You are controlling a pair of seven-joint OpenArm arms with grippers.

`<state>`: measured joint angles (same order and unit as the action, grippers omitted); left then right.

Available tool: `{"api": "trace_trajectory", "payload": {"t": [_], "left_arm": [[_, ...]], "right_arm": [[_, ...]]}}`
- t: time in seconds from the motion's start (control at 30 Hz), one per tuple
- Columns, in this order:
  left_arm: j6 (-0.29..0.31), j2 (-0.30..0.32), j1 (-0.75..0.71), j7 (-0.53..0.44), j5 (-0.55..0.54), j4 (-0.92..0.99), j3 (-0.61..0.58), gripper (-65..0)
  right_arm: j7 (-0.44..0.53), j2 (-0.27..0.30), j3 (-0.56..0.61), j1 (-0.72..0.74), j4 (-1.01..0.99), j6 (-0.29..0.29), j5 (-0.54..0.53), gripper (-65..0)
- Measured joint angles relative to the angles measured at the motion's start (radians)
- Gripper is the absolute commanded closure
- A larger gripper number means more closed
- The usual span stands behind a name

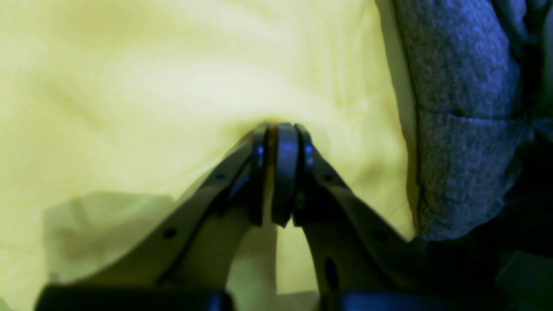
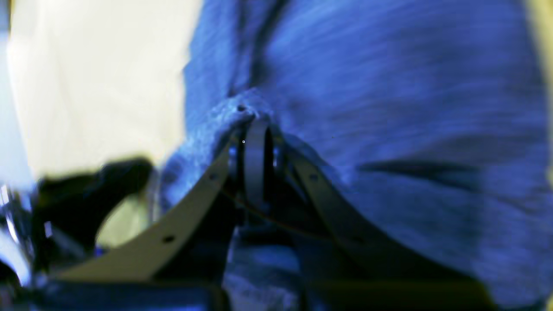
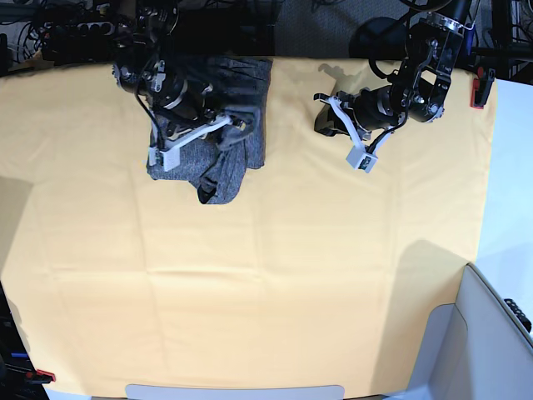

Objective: Fold the T-shirt properly
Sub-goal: 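Grasp the folded shirt with the right gripper and push it together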

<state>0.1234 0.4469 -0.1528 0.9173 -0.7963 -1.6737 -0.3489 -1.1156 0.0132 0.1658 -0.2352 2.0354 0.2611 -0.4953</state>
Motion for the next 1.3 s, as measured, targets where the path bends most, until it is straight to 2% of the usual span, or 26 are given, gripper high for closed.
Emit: {"api": "trace_trajectory", "payload": {"t": [0.2, 0.33, 0.43, 0.53, 0.6, 0.77, 0.9, 1.0, 1.07, 1.2, 1.3], "left_arm": [[0.000, 0.000, 0.001, 0.001, 0.000, 0.000, 0.000, -4.0], [0.000, 0.000, 0.002, 0.002, 0.000, 0.000, 0.000, -4.0], [0.000, 0.000, 0.000, 0.002, 0.000, 0.000, 0.000, -4.0], [0.000, 0.000, 0.000, 0.000, 0.000, 0.000, 0.000, -4.0], [0.000, 0.000, 0.000, 0.000, 0.000, 0.000, 0.000, -4.0], [0.000, 0.002, 0.000, 0.000, 0.000, 0.000, 0.000, -4.0], [0.000, 0.002, 0.000, -0.002, 0.000, 0.000, 0.000, -4.0], [0.000, 0.002, 0.000, -0.002, 0.000, 0.000, 0.000, -4.0], [0.000, 0.002, 0.000, 0.001, 0.000, 0.000, 0.000, -4.0], [0.000, 0.002, 0.000, 0.000, 0.000, 0.000, 0.000, -4.0], [0.000, 0.002, 0.000, 0.000, 0.000, 0.000, 0.000, -4.0]], "right_arm": [[0.000, 0.056, 0.229, 0.037, 0.000, -0.007, -0.011, 0.0], [-0.010, 0.143, 0.338, 0.097, 0.000, -0.021, -0.150, 0.0], [0.008, 0.183, 0.332, 0.125, 0.000, -0.010, -0.193, 0.0], [0.008, 0.181, 0.325, 0.140, 0.000, -0.011, -0.225, 0.0], [-0.002, 0.164, 0.280, 0.145, 0.000, -0.013, -0.246, 0.0], [0.008, 0.179, 0.121, 0.144, 0.002, 0.003, -0.211, 0.0], [0.001, 0.189, 0.102, 0.114, 0.003, 0.006, -0.214, 0.0], [-0.011, 0.228, 0.107, 0.095, 0.003, 0.063, -0.159, 0.0], [-0.035, 0.253, 0.115, 0.089, 0.003, 0.078, -0.143, 0.0], [-0.055, 0.284, 0.129, 0.067, 0.005, 0.107, -0.169, 0.0], [-0.053, 0.340, 0.126, 0.064, 0.005, 0.148, -0.155, 0.0]]}}
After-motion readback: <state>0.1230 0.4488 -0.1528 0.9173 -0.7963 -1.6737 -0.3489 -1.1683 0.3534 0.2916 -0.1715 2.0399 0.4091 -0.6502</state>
